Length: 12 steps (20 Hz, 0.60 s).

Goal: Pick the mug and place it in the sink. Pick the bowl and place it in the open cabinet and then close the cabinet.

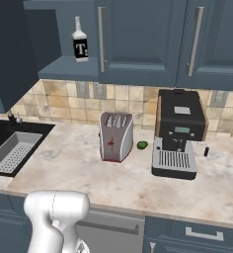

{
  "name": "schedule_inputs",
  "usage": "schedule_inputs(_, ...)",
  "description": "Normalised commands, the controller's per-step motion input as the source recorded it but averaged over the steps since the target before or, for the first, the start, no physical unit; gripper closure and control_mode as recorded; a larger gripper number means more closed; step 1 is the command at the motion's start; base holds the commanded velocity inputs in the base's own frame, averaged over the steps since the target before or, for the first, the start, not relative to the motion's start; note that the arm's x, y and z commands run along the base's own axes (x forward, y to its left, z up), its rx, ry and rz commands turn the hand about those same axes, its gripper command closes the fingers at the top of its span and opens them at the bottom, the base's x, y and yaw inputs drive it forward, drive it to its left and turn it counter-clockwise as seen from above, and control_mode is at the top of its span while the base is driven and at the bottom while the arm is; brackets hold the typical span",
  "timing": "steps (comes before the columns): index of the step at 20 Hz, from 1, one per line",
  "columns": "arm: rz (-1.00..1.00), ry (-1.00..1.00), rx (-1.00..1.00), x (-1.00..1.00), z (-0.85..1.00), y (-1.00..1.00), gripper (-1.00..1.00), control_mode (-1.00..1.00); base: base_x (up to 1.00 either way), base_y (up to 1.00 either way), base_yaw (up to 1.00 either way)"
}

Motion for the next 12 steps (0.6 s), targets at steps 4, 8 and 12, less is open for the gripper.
schedule_inputs(4, 0.0, -0.08, 0.08, 0.56, -0.21, 0.0, -1.0, -1.0, 0.0, 0.0, 0.0)
schedule_inputs(8, 0.0, -0.06, 0.09, 0.47, -0.11, -0.04, -1.0, -1.0, 0.0, 0.0, 0.0)
schedule_inputs(12, -0.02, -0.09, 0.07, 0.26, -0.03, 0.0, -1.0, -1.0, 0.0, 0.0, 0.0)
